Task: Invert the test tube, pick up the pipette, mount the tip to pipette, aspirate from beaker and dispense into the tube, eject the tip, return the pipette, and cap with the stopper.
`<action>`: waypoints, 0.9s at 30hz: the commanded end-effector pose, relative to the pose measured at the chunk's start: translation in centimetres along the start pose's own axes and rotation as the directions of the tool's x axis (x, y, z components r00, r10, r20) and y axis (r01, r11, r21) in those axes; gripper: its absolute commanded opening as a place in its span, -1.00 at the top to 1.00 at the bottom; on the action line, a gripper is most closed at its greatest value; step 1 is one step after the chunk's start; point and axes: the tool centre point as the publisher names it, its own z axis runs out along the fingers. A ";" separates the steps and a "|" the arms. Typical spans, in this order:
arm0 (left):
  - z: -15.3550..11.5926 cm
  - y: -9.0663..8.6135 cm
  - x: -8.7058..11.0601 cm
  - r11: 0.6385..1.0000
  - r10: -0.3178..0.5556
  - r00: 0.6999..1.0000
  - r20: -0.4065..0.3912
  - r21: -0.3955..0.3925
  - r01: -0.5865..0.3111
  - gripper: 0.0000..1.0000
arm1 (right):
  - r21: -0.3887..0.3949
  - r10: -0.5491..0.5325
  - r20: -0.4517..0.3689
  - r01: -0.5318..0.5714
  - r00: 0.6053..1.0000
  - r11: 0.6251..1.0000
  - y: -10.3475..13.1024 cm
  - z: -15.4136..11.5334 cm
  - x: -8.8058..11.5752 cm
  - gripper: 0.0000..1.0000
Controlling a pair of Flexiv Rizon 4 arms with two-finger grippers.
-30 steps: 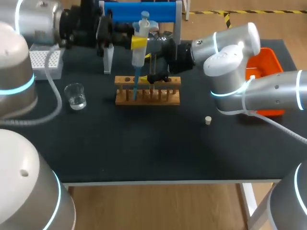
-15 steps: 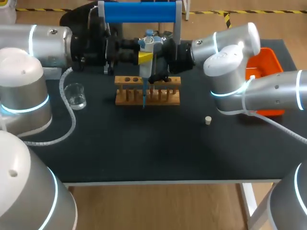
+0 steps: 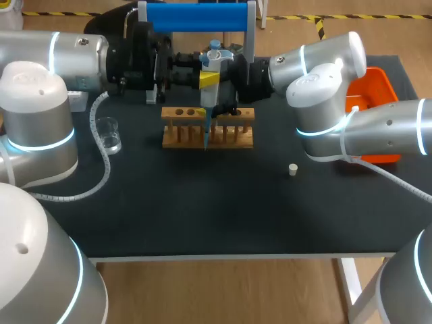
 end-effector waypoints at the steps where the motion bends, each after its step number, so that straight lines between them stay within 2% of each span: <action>1: 0.1 0.1 -0.2 1.000 -0.002 1.000 -0.009 0.008 0.002 1.00 | 0.004 0.001 -0.004 -0.001 1.000 1.000 0.1 -0.1 -0.1 -1.00; 7: 0.1 0.1 -0.2 1.000 -0.002 1.000 -0.009 0.008 0.002 1.00 | 0.004 0.001 -0.004 -0.001 1.000 1.000 0.1 -0.1 -0.1 -1.00; 10: 0.1 0.1 -0.2 1.000 -0.002 1.000 -0.009 0.008 0.002 1.00 | 0.006 0.002 0.013 -0.002 1.000 1.000 -0.3 -1.9 -0.3 -1.00; 19: 0.1 0.1 -0.2 1.000 -0.002 1.000 -0.009 0.008 0.002 1.00 | 0.000 0.018 0.079 -0.018 0.997 1.000 -2.7 -9.2 0.2 -1.00; 27: 0.1 0.1 -0.2 1.000 -0.002 1.000 -0.009 0.008 0.002 1.00 | -0.117 0.072 0.091 -0.061 0.993 0.991 -2.5 -17.2 3.9 -1.00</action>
